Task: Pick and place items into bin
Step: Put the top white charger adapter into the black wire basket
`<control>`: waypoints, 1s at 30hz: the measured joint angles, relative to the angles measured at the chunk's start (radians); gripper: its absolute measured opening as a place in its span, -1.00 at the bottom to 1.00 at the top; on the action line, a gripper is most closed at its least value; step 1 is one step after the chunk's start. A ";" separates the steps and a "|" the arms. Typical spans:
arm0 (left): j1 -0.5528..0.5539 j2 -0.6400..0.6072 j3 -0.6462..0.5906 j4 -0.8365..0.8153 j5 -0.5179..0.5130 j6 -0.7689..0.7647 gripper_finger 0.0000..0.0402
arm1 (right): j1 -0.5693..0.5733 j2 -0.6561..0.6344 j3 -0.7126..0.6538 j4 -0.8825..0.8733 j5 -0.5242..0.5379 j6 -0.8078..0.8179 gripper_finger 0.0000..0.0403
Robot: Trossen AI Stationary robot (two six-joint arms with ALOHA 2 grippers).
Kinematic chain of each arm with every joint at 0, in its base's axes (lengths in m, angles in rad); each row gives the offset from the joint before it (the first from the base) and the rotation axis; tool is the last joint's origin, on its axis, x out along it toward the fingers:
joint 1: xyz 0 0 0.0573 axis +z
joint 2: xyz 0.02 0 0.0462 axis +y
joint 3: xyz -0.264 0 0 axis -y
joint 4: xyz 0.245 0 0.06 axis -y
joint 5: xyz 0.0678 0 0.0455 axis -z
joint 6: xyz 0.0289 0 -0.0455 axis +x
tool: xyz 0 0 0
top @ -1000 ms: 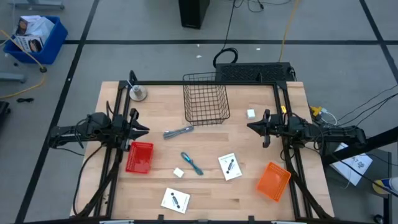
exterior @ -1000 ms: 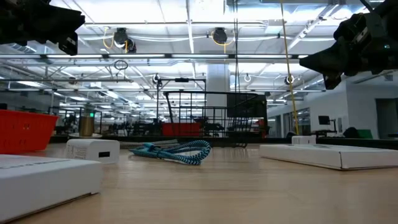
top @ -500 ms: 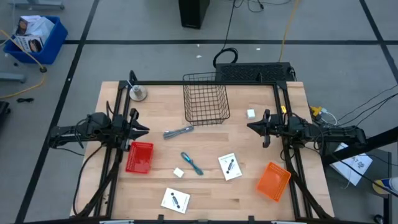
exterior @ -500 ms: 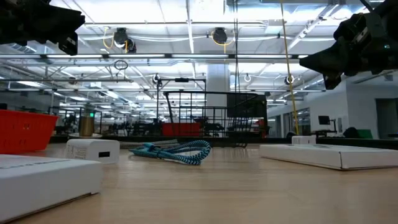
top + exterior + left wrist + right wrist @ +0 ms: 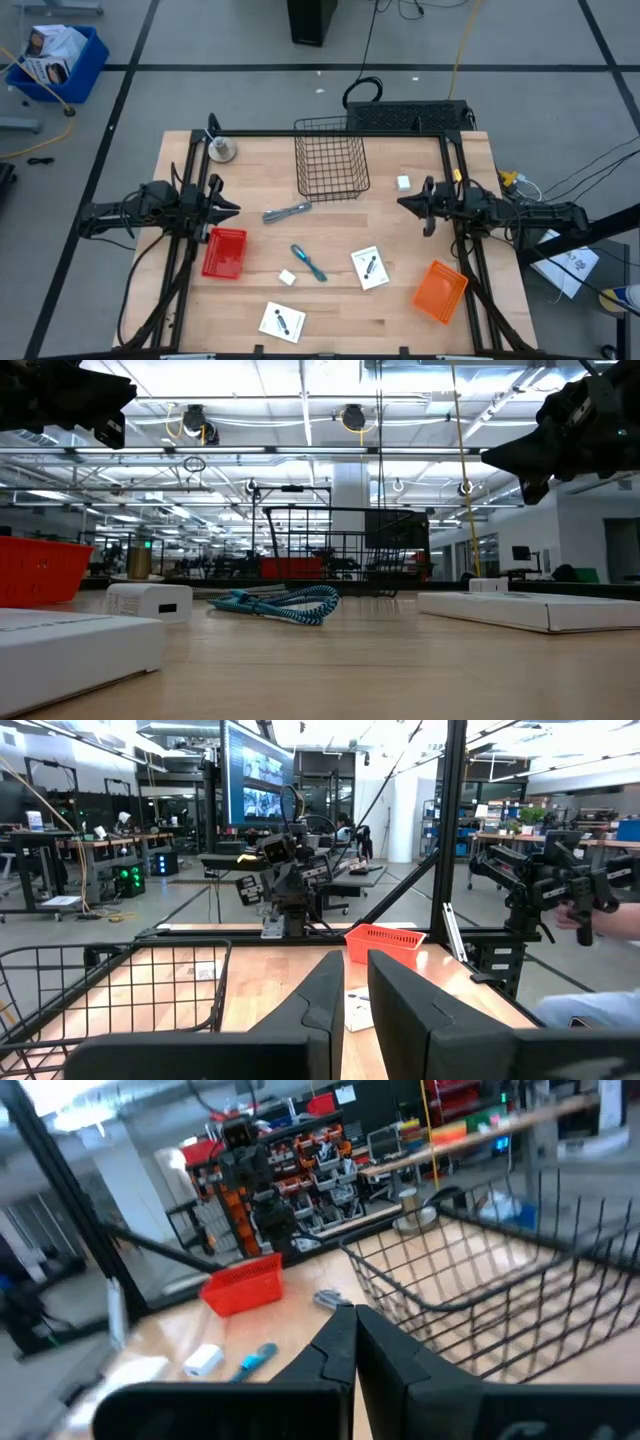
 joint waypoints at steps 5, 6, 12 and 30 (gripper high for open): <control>0.000 0.000 0.000 0.000 0.000 0.000 -0.75 | 0.000 0.003 0.000 0.024 0.038 0.121 -0.98; 0.000 0.000 0.000 0.000 0.000 0.000 -0.75 | 0.000 0.003 0.000 0.040 0.062 0.122 -0.98; 0.000 0.000 0.000 0.006 -0.013 0.004 -0.75 | 0.002 0.004 0.000 0.072 0.057 0.140 -0.98; 0.000 0.000 0.000 0.128 -0.153 -0.182 -0.75 | 0.146 0.213 0.000 0.233 0.140 0.439 -0.98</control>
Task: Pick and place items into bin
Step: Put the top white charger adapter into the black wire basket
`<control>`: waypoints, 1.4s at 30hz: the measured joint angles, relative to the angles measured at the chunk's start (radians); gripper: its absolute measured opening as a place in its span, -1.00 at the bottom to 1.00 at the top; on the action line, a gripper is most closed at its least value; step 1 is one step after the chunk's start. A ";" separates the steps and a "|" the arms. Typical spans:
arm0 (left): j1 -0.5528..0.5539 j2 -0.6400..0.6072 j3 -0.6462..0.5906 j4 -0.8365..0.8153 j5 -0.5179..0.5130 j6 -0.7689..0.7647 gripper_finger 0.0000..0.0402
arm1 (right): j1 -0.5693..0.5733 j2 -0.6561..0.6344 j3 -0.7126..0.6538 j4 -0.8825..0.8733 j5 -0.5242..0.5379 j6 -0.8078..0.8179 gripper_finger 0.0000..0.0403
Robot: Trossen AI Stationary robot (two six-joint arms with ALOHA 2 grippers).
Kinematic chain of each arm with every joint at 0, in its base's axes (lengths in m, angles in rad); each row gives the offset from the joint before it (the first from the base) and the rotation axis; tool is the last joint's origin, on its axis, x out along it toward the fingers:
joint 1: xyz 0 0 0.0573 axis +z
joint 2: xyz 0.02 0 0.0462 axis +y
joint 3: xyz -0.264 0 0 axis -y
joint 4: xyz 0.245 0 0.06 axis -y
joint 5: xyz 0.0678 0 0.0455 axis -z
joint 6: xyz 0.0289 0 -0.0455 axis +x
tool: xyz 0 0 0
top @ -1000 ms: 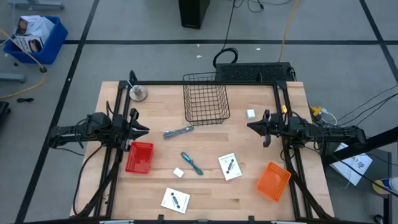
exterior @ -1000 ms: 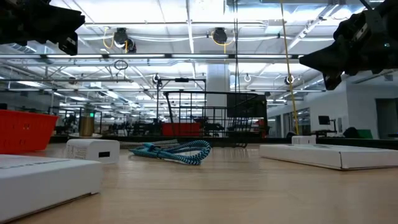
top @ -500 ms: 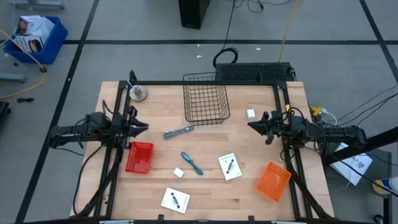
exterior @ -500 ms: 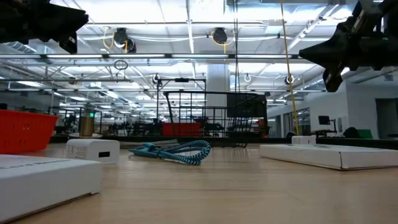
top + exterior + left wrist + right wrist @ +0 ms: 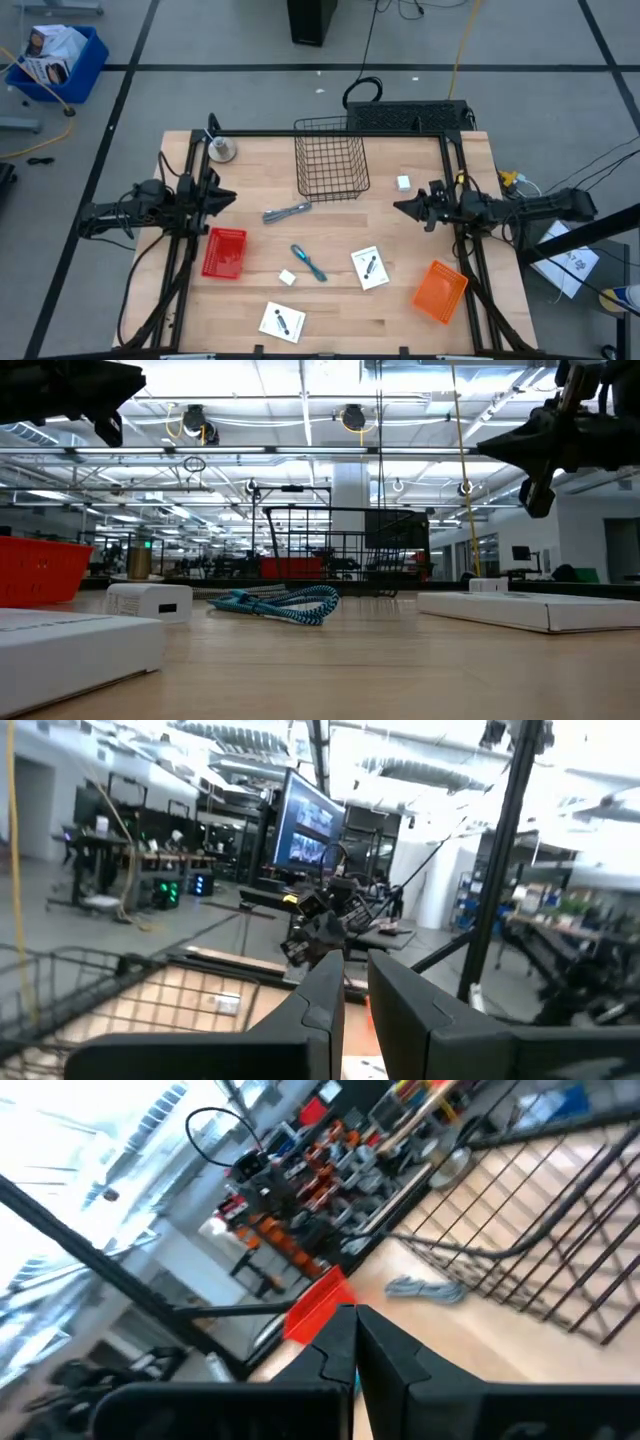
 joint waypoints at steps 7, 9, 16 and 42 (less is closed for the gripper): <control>0.000 0.000 0.000 -0.001 0.001 -0.115 -0.75 | 0.150 0.185 0.004 0.073 0.370 -0.117 -0.98; 0.000 0.000 0.000 -0.004 0.001 -0.103 -0.75 | 0.167 0.225 0.015 0.073 0.432 -0.150 -0.98; 0.000 0.000 0.000 0.028 -0.052 -0.129 -0.75 | 0.183 0.345 0.083 0.068 0.496 -0.180 -0.65; 0.000 0.006 -0.010 -0.053 0.022 -0.213 -0.75 | 0.256 0.824 0.480 -0.153 0.670 -0.314 0.07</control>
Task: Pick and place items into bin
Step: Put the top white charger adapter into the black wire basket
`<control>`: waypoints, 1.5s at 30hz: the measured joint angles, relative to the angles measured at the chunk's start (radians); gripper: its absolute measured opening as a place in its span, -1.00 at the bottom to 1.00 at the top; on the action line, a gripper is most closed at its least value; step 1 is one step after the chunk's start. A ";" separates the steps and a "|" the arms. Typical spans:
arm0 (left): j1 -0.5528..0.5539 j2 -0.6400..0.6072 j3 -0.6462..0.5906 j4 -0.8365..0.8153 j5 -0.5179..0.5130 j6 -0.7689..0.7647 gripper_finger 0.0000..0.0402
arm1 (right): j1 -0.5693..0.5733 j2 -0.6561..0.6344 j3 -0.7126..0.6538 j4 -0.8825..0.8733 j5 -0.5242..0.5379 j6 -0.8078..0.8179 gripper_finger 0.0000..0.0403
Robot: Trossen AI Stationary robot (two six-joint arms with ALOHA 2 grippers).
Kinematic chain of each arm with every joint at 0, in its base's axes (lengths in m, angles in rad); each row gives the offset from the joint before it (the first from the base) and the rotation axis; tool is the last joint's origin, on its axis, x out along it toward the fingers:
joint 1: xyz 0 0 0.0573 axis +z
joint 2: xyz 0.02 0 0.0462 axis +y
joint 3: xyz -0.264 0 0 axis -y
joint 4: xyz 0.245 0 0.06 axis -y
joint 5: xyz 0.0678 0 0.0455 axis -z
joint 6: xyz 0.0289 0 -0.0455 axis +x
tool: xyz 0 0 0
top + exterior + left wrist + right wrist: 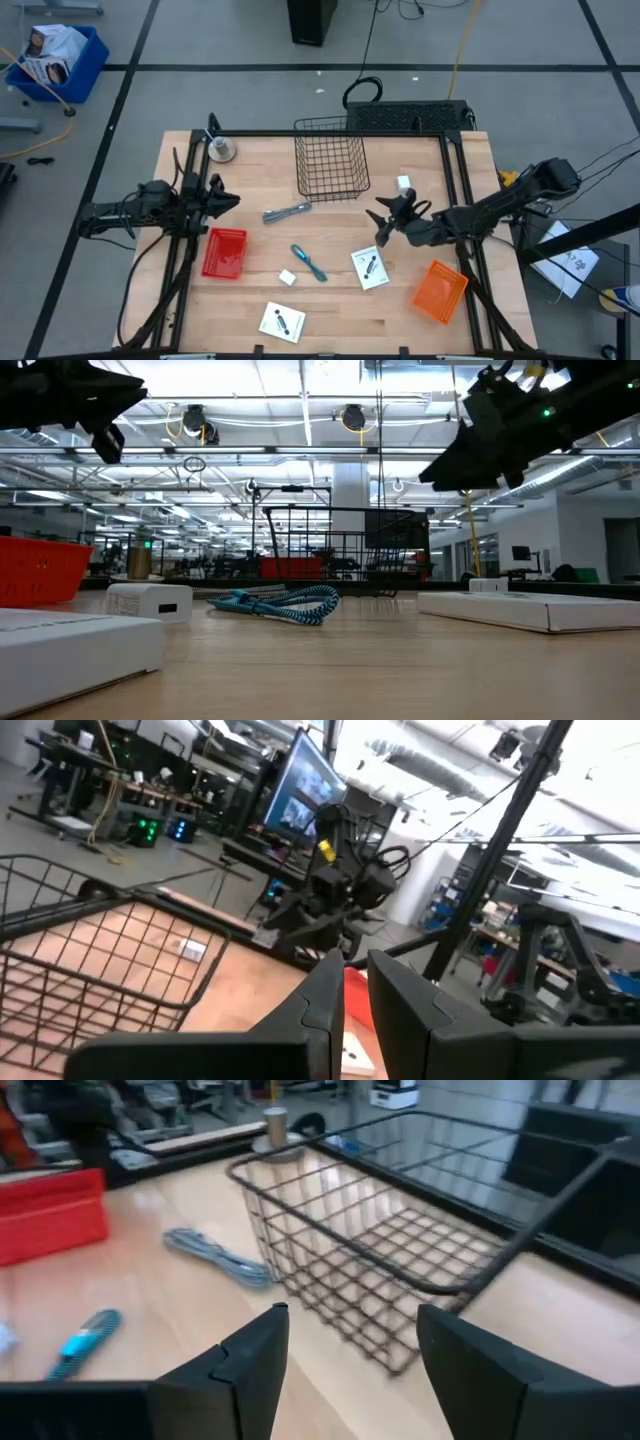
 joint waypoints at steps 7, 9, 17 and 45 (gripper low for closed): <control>0.000 0.000 0.000 0.015 -0.023 0.011 -0.75 | -0.009 -0.060 0.001 -0.369 0.109 0.242 0.08; 0.000 0.000 0.000 0.015 -0.026 0.019 -0.75 | -0.044 -0.083 0.002 -0.495 0.134 0.334 0.09; 0.000 0.000 0.000 0.022 -0.104 -0.011 -0.75 | -0.253 -0.120 0.001 -0.692 0.044 0.551 0.21; 0.000 0.000 0.000 -0.009 -0.124 -0.005 -0.75 | -0.613 0.123 0.001 -0.529 -0.220 0.375 0.18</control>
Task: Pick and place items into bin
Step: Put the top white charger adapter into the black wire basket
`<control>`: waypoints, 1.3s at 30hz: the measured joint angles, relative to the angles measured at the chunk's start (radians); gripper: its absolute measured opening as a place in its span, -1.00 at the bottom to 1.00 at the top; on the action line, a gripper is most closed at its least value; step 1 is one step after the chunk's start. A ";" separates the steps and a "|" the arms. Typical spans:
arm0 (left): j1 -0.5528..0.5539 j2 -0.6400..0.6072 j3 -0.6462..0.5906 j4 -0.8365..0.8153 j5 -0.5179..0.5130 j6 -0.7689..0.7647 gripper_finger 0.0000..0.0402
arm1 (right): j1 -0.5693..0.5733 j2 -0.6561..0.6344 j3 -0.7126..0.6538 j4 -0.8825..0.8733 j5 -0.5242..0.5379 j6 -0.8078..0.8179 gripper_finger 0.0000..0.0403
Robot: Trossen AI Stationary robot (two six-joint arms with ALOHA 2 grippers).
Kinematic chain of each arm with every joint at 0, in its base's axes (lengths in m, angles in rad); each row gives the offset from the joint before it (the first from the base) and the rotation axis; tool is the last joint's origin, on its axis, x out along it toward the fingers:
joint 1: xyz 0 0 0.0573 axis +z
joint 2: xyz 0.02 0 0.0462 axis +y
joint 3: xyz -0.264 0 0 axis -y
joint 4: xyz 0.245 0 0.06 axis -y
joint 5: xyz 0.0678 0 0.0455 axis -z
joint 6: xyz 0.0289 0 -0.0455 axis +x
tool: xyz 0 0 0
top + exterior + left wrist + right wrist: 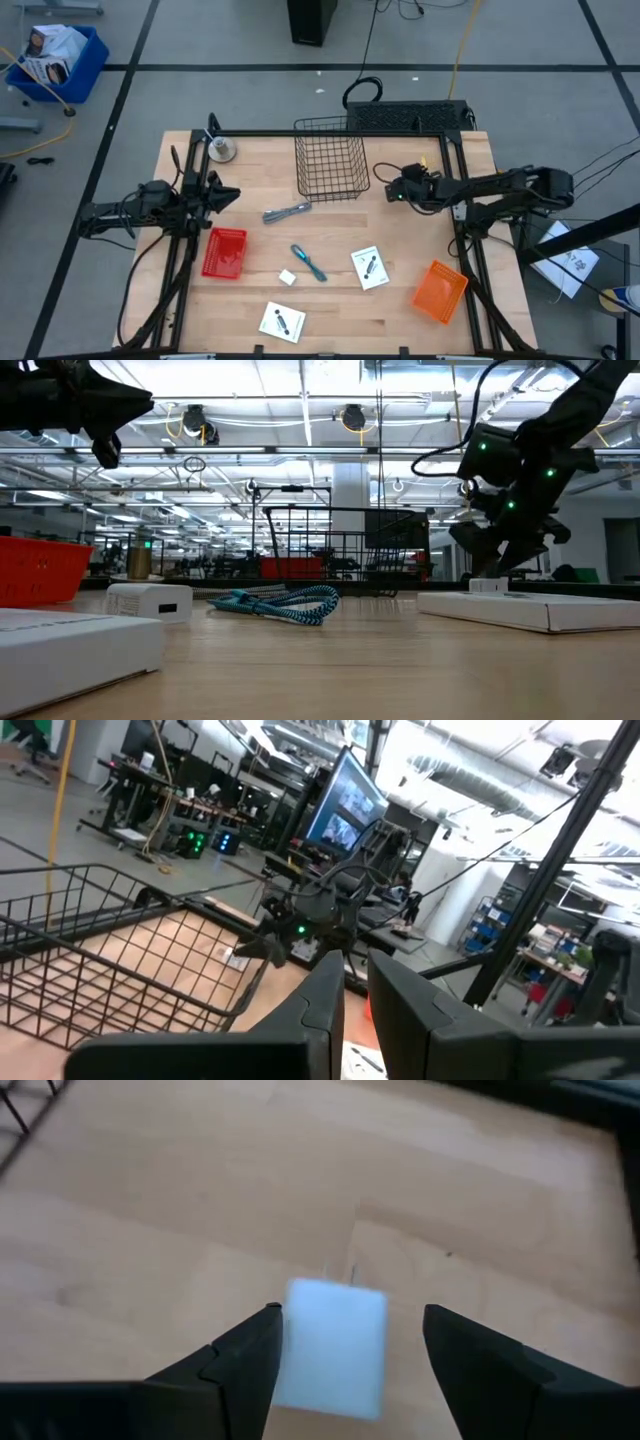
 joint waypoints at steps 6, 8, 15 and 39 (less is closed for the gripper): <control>0.000 0.000 0.000 -0.008 0.000 -0.002 -0.75 | -0.006 0.101 0.000 0.038 -0.016 0.027 0.18; 0.000 0.000 0.000 -0.009 0.000 -0.004 -0.75 | -0.005 0.125 0.000 0.038 -0.014 0.040 0.18; 0.000 0.000 0.000 -0.034 0.000 -0.005 -0.75 | -0.004 0.159 0.002 0.044 -0.005 0.059 0.17; 0.000 0.000 0.000 -0.075 0.000 0.006 -0.75 | 0.085 -0.014 -0.003 0.038 0.105 -0.036 -0.13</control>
